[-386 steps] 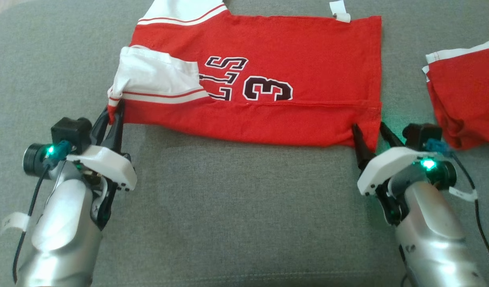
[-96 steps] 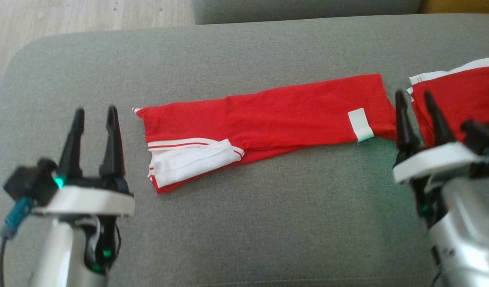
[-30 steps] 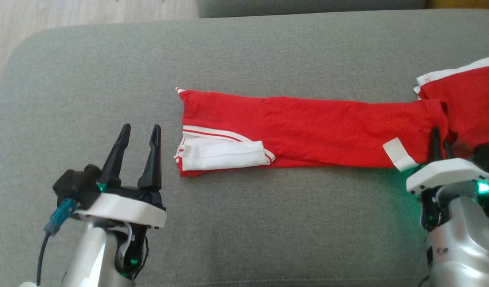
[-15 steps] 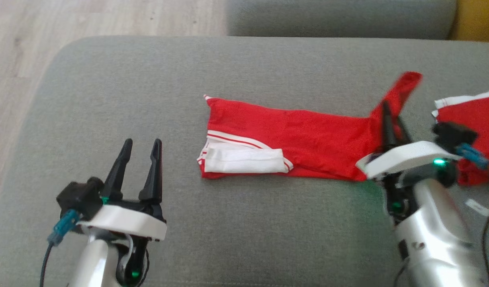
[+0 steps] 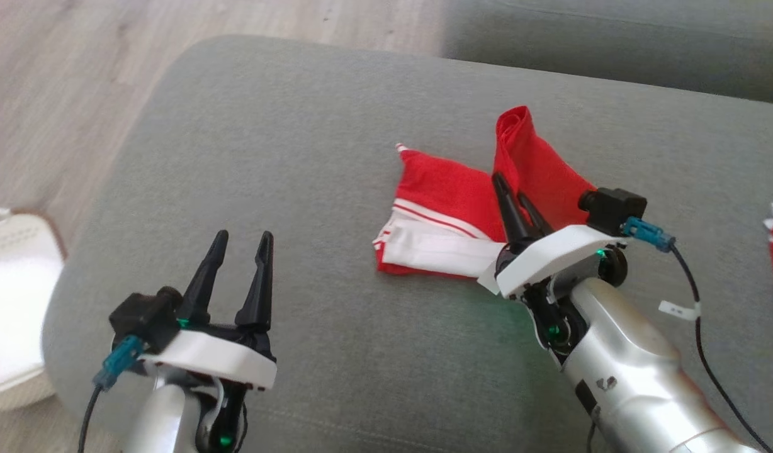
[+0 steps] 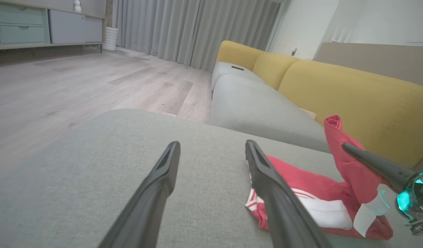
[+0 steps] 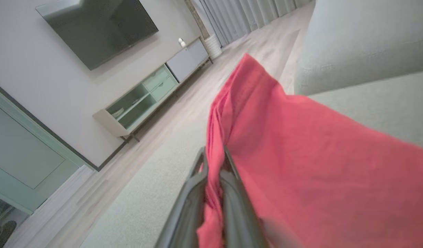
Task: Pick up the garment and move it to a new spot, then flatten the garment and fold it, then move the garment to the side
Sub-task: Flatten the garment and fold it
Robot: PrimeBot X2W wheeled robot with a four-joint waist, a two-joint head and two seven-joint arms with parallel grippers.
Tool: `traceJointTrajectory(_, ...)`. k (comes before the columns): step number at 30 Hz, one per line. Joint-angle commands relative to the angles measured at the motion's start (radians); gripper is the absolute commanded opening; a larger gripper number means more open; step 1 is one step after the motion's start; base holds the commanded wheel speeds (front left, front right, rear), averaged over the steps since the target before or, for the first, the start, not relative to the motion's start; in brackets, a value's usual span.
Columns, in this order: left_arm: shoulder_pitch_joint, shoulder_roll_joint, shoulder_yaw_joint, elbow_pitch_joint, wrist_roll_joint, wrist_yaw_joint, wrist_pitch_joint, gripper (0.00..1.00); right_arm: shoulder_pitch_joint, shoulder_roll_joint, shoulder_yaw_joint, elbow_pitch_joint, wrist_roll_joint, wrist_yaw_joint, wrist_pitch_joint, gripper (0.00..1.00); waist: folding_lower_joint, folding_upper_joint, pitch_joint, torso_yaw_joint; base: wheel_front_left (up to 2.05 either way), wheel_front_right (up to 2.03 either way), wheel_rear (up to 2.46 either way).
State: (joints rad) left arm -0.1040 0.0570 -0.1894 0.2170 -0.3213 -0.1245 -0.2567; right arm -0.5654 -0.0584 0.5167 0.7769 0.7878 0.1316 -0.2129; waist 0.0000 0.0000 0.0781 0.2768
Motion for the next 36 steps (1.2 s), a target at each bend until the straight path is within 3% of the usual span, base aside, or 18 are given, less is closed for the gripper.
traceJointTrajectory(1,-0.036,0.007,0.027,-0.03,-0.006,-0.006,-0.005,1.0,-0.038,0.008,0.025,-0.017,0.015,-0.001,-0.017,0.0,0.0,0.0,0.012,0.032,0.0,0.0,0.0)
traceJointTrajectory(12,-0.057,-0.001,0.003,-0.016,-0.02,-0.006,-0.005,1.0,-0.132,0.008,0.176,0.151,0.183,-0.001,-0.047,0.0,0.0,0.0,0.067,0.159,0.0,0.0,0.0)
traceJointTrajectory(13,-0.057,-0.002,0.002,-0.015,-0.02,-0.006,-0.005,1.0,-0.135,0.008,0.192,0.166,0.195,-0.001,-0.048,0.42,0.0,0.0,0.068,0.163,0.0,0.0,0.0)
traceJointTrajectory(14,-0.057,-0.002,0.001,-0.014,-0.021,-0.006,-0.005,1.0,-0.136,0.008,0.208,0.174,0.215,-0.001,-0.048,1.0,0.0,0.0,0.069,0.167,0.0,0.0,0.0)
traceJointTrajectory(21,-0.06,-0.002,0.023,-0.01,-0.017,-0.006,-0.005,1.0,-0.156,0.008,0.309,0.129,0.303,-0.001,-0.049,1.0,0.0,0.0,0.062,0.136,0.0,0.0,0.0)
traceJointTrajectory(25,-0.061,-0.002,0.035,-0.021,-0.013,-0.006,-0.005,1.0,-0.181,0.008,0.294,0.135,0.268,-0.001,-0.049,1.0,0.0,0.0,0.05,0.083,0.0,0.0,0.0)
traceJointTrajectory(30,-0.063,-0.002,0.054,-0.042,-0.005,-0.006,-0.005,1.0,-0.204,0.008,0.229,0.164,0.114,-0.001,-0.049,1.0,0.0,0.0,0.04,0.009,0.0,0.0,0.0)
traceJointTrajectory(36,-0.066,-0.003,0.08,-0.069,0.012,-0.006,-0.005,1.0,-0.16,-0.03,0.009,0.136,-0.236,-0.001,-0.049,1.0,0.0,0.0,0.024,-0.093,0.0,0.0,0.0)
